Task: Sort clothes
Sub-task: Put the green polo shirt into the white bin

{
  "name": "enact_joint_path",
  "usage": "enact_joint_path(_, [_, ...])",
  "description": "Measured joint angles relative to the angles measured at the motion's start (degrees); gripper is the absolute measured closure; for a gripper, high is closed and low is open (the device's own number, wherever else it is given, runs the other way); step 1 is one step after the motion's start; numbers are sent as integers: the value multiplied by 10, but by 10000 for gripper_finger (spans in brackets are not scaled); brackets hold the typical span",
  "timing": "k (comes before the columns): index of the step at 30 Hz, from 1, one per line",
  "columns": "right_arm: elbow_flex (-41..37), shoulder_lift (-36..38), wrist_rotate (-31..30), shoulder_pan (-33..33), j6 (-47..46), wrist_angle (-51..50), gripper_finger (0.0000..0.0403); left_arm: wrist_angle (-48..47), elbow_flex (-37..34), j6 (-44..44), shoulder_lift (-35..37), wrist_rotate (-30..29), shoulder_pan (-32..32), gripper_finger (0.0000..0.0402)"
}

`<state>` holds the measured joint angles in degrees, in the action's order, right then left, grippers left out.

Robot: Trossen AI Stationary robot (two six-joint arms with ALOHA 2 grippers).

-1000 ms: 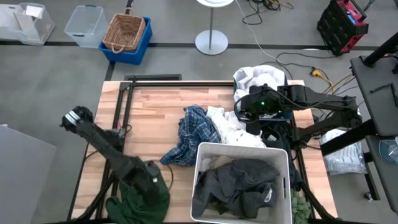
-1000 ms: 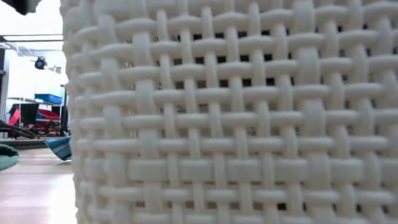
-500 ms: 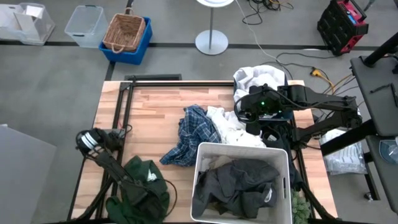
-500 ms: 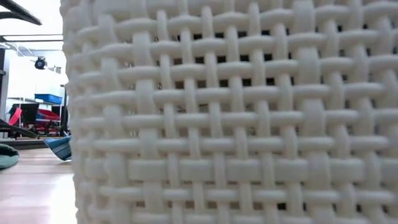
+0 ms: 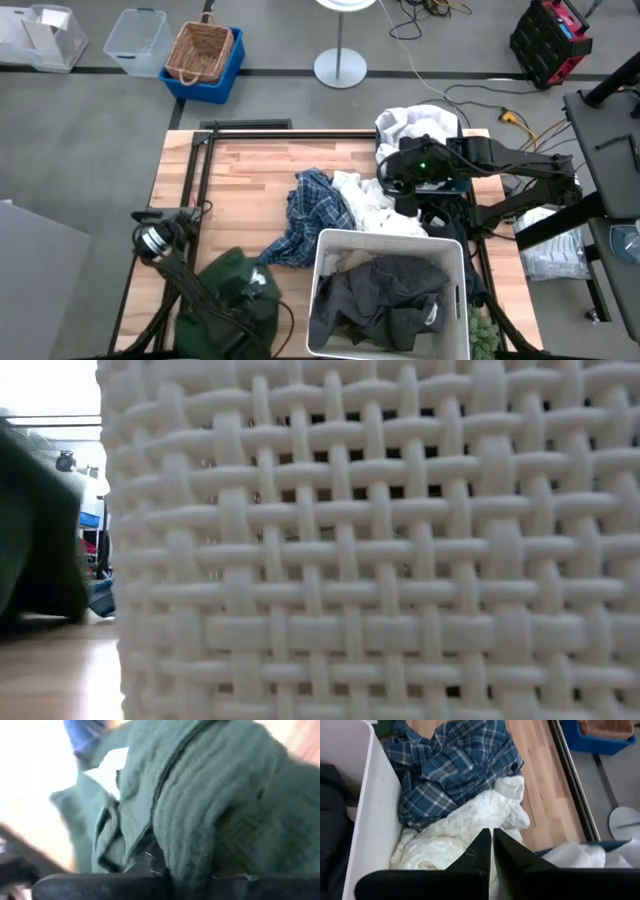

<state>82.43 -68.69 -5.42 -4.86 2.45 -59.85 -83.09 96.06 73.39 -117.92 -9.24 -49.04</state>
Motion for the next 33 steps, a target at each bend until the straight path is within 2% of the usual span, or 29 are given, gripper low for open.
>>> enact_joint_path(3, [0, 0, 0, 0, 12, 23, 390, -77, 85, 20, 8, -68, -7, 394])
enact_joint_path(7, [0, 0, 0, 0, 27, 38, 390, -71, 158, -5, 49, -183, -12, 398])
enact_joint_path(12, [0, 0, 16, 0, 46, 56, 390, -68, 239, -58, 81, -290, -12, 400])
enact_joint_path(15, [0, 0, 82, 3, 96, 91, 390, -69, 288, -129, 92, -360, -11, 400])
enact_joint_path(20, [-22, 1, 262, 16, 155, 230, 390, -69, 368, -253, 94, -487, -7, 401])
enact_joint_path(22, [-45, 1, 293, 24, 169, 290, 390, -69, 390, -299, 94, -534, -7, 401])
enact_joint_path(25, [-87, 1, 294, 40, 202, 393, 390, -68, 382, -353, 106, -616, -6, 401])
enact_joint_path(28, [-123, 0, 288, 54, 223, 491, 390, -66, 382, -382, 116, -650, 8, 401])
enact_joint_path(30, [-132, 0, 251, 64, 222, 534, 390, -52, 384, -404, 121, -673, 22, 401])
enact_joint_path(33, [-129, 6, 180, 68, 229, 542, 390, -3, 386, -452, 129, -706, 46, 401])
